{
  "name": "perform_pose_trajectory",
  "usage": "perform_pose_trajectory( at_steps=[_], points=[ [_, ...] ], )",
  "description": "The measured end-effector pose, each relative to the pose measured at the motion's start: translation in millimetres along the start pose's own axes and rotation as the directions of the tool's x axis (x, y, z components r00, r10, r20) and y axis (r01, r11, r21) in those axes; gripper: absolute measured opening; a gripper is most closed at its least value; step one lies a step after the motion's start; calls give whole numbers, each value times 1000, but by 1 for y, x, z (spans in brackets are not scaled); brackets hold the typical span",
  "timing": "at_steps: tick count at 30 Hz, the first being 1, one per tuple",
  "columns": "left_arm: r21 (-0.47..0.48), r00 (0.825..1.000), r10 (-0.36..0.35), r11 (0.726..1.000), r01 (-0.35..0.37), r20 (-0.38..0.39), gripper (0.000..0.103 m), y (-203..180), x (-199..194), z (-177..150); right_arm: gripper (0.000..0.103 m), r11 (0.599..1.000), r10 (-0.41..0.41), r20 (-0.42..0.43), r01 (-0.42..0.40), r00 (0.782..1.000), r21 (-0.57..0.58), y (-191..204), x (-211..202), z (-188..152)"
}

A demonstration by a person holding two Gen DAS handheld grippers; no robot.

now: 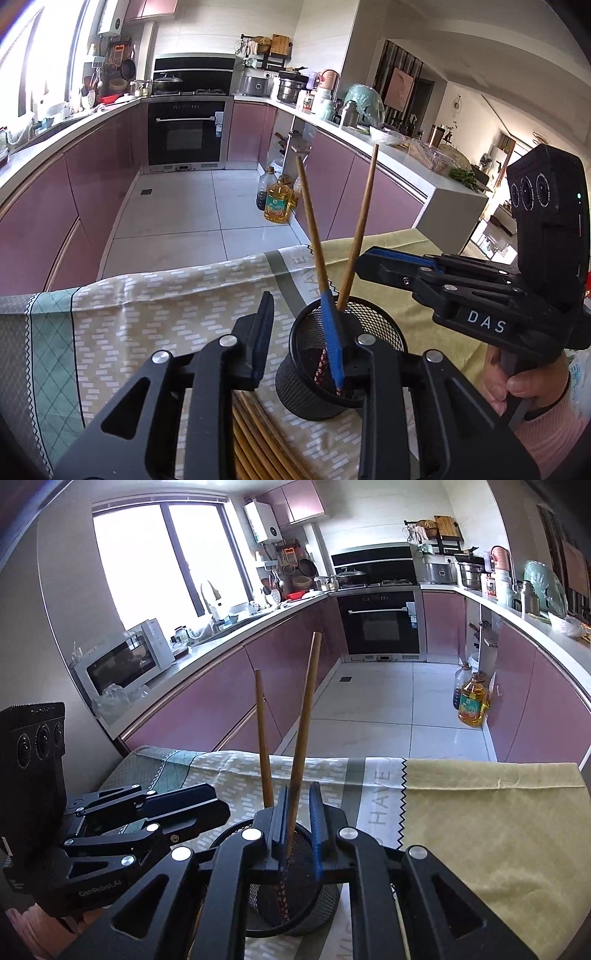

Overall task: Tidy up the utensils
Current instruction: 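Lower the left tool's chopstick into the cup and open while the right tool releases its chopstick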

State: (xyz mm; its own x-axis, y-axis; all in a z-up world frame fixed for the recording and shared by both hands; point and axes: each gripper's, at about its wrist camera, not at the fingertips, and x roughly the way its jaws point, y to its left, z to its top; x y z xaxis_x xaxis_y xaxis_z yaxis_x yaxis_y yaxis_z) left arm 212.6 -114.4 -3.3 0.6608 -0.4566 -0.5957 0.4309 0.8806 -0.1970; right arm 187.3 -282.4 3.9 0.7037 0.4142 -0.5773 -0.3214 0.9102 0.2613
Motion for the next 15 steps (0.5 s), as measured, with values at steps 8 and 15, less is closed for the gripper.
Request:
perform_pose_trajectory(
  at_steps=[8, 15],
  points=[
    [16, 993, 98, 995, -99, 63, 44, 20, -51, -31, 31, 996, 63, 82, -57, 995, -72, 24, -51, -22],
    [40, 985, 161, 987, -158, -67, 44, 43, -54, -87, 37, 981, 115, -58, -123, 992, -152, 61, -40, -75]
  ],
)
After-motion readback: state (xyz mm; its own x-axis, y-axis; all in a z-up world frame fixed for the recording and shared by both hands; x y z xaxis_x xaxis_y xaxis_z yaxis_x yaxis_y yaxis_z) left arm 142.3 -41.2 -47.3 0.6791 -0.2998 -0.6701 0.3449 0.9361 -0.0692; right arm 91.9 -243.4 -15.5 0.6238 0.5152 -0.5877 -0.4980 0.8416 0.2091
